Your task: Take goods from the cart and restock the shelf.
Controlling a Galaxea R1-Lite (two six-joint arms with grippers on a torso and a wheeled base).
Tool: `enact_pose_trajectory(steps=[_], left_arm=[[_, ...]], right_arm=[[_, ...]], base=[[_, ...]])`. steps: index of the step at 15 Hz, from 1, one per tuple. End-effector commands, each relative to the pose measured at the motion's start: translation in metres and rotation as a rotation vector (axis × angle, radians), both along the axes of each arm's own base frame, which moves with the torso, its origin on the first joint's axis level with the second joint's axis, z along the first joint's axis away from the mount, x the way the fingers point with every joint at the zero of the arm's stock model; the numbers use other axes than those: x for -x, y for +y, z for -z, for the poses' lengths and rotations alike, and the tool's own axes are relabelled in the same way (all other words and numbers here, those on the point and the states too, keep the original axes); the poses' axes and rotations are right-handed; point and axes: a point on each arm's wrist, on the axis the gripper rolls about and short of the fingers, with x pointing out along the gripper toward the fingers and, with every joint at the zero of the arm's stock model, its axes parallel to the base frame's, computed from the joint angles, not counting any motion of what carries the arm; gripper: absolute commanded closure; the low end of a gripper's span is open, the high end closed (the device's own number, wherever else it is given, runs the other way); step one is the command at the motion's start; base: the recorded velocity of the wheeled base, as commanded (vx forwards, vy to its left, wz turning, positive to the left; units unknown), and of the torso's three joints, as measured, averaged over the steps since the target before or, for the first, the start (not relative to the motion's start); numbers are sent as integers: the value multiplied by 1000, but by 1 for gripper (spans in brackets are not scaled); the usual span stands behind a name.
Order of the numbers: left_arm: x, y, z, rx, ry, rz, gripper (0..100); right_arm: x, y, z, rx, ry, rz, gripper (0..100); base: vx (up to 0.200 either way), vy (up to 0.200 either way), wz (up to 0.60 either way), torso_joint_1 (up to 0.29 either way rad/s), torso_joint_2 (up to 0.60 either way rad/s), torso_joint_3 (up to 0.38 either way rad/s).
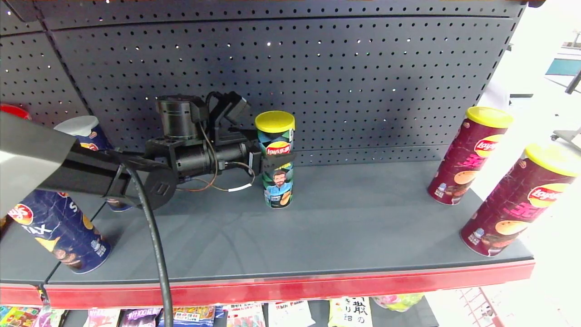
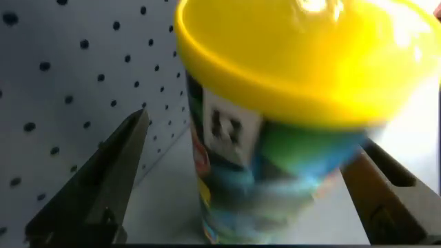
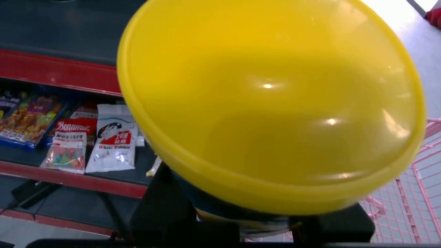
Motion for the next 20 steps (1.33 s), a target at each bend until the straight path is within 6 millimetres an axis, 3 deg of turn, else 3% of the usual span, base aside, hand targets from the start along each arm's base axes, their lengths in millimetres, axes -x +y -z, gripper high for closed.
enact_pose_trajectory(steps=[1,4,5,11,17,20], left_arm=[[-10,-4,3,2,-4,-1,0],[-11,-9,6,1,-3,8,0],[-11,-10,8,0,1,13,100],[2,-12,7,-2,31,59,100],[63,14,-14,15,61,224,100],[81,19,-6,7,89,276,100]], right_arm=[[0,0,0,2,5,0,100],[-1,0,0,1,6,-1,100],[-1,0,2,2,9,0,100],[-1,0,3,3,14,2,100],[-1,0,2,2,11,2,100],[-1,0,1,3,7,2,100]], base=[[0,0,0,0,0,0],[0,0,0,0,0,0],[0,0,0,0,0,0],[0,0,0,0,0,0],[0,0,0,0,0,0],[0,0,0,0,0,0]])
